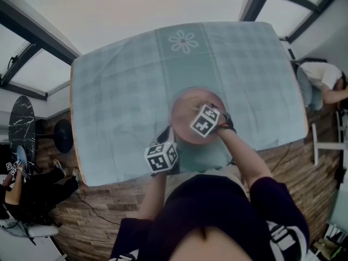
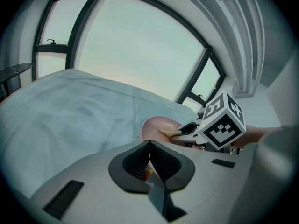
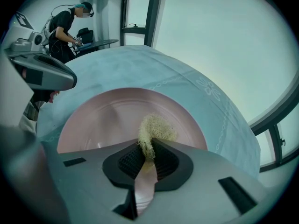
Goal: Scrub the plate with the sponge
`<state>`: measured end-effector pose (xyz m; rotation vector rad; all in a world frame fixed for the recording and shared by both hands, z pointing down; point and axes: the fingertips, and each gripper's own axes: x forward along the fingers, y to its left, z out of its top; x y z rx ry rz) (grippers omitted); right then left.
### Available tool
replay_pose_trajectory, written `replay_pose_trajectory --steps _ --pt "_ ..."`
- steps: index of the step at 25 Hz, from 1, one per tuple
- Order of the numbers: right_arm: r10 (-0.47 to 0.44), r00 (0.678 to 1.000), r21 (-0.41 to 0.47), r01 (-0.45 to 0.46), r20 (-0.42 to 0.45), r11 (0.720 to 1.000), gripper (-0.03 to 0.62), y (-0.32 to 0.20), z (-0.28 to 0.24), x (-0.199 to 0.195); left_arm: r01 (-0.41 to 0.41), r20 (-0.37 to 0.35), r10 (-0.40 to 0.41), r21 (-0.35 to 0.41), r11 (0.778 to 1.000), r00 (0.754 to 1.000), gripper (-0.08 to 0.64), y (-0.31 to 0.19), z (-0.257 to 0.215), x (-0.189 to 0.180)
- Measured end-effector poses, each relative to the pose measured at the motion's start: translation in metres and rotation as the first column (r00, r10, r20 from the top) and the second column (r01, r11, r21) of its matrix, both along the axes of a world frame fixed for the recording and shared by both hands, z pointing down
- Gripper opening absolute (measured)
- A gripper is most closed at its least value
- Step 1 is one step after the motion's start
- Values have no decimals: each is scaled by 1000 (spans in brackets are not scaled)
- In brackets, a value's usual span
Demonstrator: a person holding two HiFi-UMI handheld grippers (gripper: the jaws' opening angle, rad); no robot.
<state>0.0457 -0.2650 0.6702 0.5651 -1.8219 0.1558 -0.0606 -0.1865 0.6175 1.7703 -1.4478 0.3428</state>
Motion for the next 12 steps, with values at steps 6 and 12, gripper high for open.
replay_pose_trajectory --steps 6,12 --pt "-37 999 -7 37 -1 999 37 10 0 -11 8 -4 -8 0 1000 1000 9 3 -1 -3" --pt "-76 997 -2 76 -5 997 37 20 0 -19 9 -7 -9 3 1000 1000 9 7 -1 -3"
